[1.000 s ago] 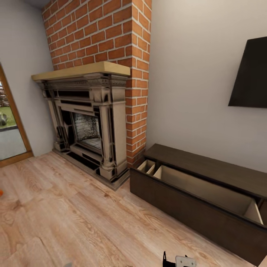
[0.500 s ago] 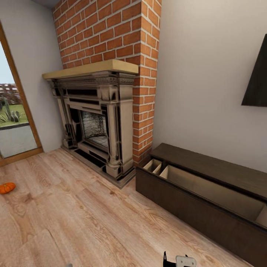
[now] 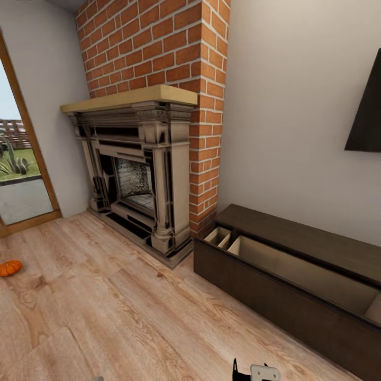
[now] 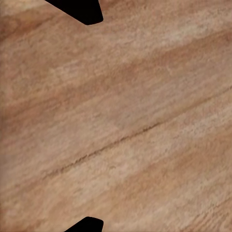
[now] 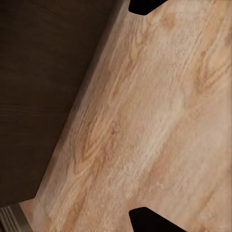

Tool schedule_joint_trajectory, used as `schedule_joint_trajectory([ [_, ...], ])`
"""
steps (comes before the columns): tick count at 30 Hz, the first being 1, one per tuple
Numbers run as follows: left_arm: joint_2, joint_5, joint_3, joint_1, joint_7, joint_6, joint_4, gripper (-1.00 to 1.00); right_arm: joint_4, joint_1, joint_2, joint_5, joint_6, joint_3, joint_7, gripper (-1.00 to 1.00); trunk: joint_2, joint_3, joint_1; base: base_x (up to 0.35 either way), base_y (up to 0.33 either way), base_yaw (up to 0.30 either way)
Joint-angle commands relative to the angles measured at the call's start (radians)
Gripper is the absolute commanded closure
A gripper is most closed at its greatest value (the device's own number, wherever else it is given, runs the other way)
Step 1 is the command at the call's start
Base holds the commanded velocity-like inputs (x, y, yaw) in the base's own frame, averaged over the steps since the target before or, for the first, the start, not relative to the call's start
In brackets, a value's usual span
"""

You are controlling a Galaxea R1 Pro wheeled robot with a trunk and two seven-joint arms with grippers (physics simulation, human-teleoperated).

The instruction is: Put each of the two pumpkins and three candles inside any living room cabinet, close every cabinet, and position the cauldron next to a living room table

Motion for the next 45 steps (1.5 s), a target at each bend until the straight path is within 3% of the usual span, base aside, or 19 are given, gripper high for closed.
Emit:
schedule_joint_trajectory([
  [1, 0.0, 0.006, -0.009, 0.0, 0.005, -0.002, 0.0, -1.0, 0.0, -0.001, 0.001, -0.003, -0.001, 0.009, -0.008, -1.0, 0.0, -0.001, 0.0, 0.0, 0.0, 0.101],
  [45, -0.013, 0.007, -0.008, 0.0, 0.005, -0.002, 0.001, -1.0, 0.001, -0.001, 0.003, -0.003, -0.002, 0.01, -0.008, -1.0, 0.0, -0.001, 0.0, 0.0, 0.0, 0.265],
])
